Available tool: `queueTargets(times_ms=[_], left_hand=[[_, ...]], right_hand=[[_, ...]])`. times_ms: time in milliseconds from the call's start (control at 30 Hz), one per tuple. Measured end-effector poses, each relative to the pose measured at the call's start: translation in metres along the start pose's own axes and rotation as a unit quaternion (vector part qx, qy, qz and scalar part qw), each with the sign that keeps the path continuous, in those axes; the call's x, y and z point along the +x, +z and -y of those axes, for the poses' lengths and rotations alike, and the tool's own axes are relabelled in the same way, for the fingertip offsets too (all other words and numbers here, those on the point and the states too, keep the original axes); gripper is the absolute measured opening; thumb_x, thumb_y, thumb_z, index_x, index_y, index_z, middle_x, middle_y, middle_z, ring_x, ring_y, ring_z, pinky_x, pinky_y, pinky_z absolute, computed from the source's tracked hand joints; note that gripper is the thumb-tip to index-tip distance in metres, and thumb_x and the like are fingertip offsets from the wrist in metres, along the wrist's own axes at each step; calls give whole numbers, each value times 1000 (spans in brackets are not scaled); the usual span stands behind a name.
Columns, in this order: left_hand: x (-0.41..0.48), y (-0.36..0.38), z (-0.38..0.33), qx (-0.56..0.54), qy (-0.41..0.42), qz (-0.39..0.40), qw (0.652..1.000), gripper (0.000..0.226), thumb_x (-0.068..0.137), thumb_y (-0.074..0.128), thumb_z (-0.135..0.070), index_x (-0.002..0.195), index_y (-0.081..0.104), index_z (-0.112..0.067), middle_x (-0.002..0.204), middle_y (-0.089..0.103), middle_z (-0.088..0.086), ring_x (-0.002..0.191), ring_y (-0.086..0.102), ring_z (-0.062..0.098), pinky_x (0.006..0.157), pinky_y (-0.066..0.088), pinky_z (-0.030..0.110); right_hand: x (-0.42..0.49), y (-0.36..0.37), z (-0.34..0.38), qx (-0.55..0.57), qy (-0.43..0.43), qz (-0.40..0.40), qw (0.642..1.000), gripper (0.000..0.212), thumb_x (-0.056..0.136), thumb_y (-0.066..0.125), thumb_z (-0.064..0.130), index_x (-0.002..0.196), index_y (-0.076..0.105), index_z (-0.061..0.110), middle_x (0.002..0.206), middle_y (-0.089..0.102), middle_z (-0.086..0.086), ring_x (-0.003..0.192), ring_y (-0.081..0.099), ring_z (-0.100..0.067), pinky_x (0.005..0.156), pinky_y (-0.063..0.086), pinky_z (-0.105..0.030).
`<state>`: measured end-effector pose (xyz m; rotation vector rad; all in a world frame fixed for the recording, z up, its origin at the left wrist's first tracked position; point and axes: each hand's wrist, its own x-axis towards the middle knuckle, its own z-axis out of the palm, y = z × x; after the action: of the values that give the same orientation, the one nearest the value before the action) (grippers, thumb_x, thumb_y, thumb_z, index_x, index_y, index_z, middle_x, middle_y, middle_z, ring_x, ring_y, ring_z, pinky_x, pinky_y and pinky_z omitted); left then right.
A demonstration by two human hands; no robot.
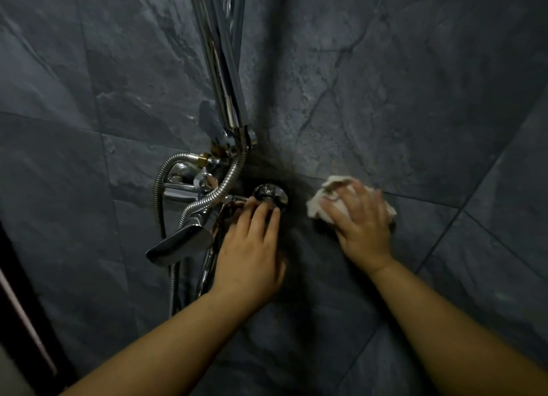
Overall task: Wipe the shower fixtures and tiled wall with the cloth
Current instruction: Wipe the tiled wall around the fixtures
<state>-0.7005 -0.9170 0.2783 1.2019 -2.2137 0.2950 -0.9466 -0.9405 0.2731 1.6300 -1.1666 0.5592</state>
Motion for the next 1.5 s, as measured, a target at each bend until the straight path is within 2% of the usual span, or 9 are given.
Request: queueTargets(times_ms=[233,400,467,567,700,867,1033,1267,1500], left_hand=[[14,12,-23,6,63,1,998,77,61,53,-36,130,52,-4,142,42,21,133,39,34,111,20,46],[20,29,-43,-5,86,4,996,80,59,61,-37,131,51,-4,144,39,20,134,38,32,110,21,49],[23,36,-46,-4,102,1,995,84,58,66,-38,133,49,-4,145,37,21,134,38,33,112,28,46],[31,49,-45,-21,101,8,995,87,58,71,-36,135,46,-4,146,33,23,136,32,32,106,29,47],[35,71,-42,-34,93,31,995,96,52,78,-35,136,44,-3,148,29,23,138,27,32,103,36,51],[36,82,-40,-47,112,4,993,92,56,70,-35,137,40,-4,150,24,22,138,21,31,108,32,47],[38,83,-39,-65,116,-16,991,84,61,56,-34,137,40,-3,151,23,21,138,22,32,107,26,46],[37,83,-40,-53,115,-13,992,89,58,72,-31,137,42,-2,149,27,23,138,19,31,105,30,52],[36,94,-35,-34,125,-14,991,94,58,73,-32,140,37,-3,151,25,19,139,17,30,112,18,47]], right_hand=[[75,-12,2,-26,319,-140,937,47,94,46,41,137,39,24,141,35,-27,126,31,-38,103,31,-54],[-5,2,-3,-36,135,-50,989,60,84,55,30,137,27,37,136,28,-16,123,31,-37,110,22,-49],[-30,-6,-19,-33,188,-35,981,55,86,51,30,135,28,39,135,26,-16,119,38,-43,100,37,-56],[0,-22,-42,20,296,-142,944,46,95,50,33,138,34,23,139,19,-18,123,40,-46,101,40,-54],[57,-34,-47,73,296,-263,915,59,79,64,10,131,36,4,138,23,-26,126,39,-35,107,38,-38],[26,-30,-38,49,280,-134,949,77,80,56,12,147,18,19,146,6,-25,142,14,-18,111,28,-39],[42,-30,-33,32,315,-141,938,66,79,50,27,140,31,13,147,35,-8,137,26,-30,110,27,-47],[-32,0,-9,-14,228,-53,972,41,95,45,30,134,37,18,143,33,-10,133,27,-35,112,20,-48],[-11,-3,-8,30,505,-188,842,63,97,36,48,141,34,3,147,30,-25,138,26,-38,112,25,-54]])
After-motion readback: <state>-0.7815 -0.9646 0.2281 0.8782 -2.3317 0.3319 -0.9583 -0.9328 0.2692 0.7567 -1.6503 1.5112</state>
